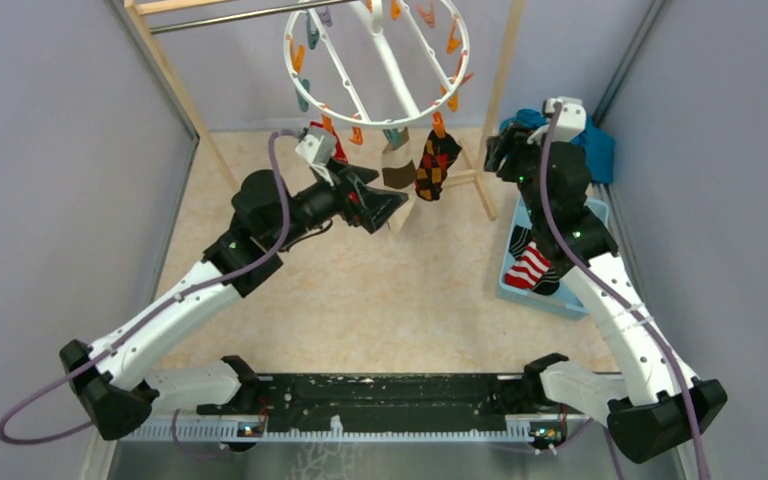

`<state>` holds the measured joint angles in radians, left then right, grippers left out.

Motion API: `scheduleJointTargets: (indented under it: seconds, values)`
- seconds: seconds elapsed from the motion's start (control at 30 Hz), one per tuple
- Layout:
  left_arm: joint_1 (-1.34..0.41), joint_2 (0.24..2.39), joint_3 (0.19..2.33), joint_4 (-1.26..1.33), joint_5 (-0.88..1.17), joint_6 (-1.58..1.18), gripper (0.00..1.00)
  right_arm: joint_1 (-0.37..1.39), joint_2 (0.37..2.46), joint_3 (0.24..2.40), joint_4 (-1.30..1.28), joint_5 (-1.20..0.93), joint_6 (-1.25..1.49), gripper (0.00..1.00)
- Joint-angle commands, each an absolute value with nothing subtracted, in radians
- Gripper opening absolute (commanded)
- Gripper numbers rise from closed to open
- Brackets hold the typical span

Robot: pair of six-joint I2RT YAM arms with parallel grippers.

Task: Clip the socks to the hanger
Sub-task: Rotate the hanger at the clothesline.

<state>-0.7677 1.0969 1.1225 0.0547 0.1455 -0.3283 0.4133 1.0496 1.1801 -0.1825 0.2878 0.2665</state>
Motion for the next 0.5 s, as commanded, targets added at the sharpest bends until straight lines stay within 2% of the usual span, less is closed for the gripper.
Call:
scheduleJointTargets:
  seconds: [0.0, 0.17, 0.27, 0.47]
  values:
    - [-0.837, 1.229, 1.196, 0.207, 0.217, -0.285, 0.99, 0.293, 1.070, 1.240, -0.206, 0.240, 0.329, 0.57]
    - [-0.884, 1.423, 1.293, 0.270, 0.158, -0.227, 0.99, 0.266, 1.166, 1.299, -0.204, 0.184, 0.325, 0.56]
    - [-0.874, 1.503, 1.341, 0.240, -0.033, -0.132, 0.99, 0.265, 1.206, 1.322, -0.187, 0.134, 0.327, 0.56]
    - [-0.800, 1.519, 1.336, 0.200, -0.246, -0.035, 0.99, 0.265, 1.268, 1.364, -0.181, 0.083, 0.316, 0.56]
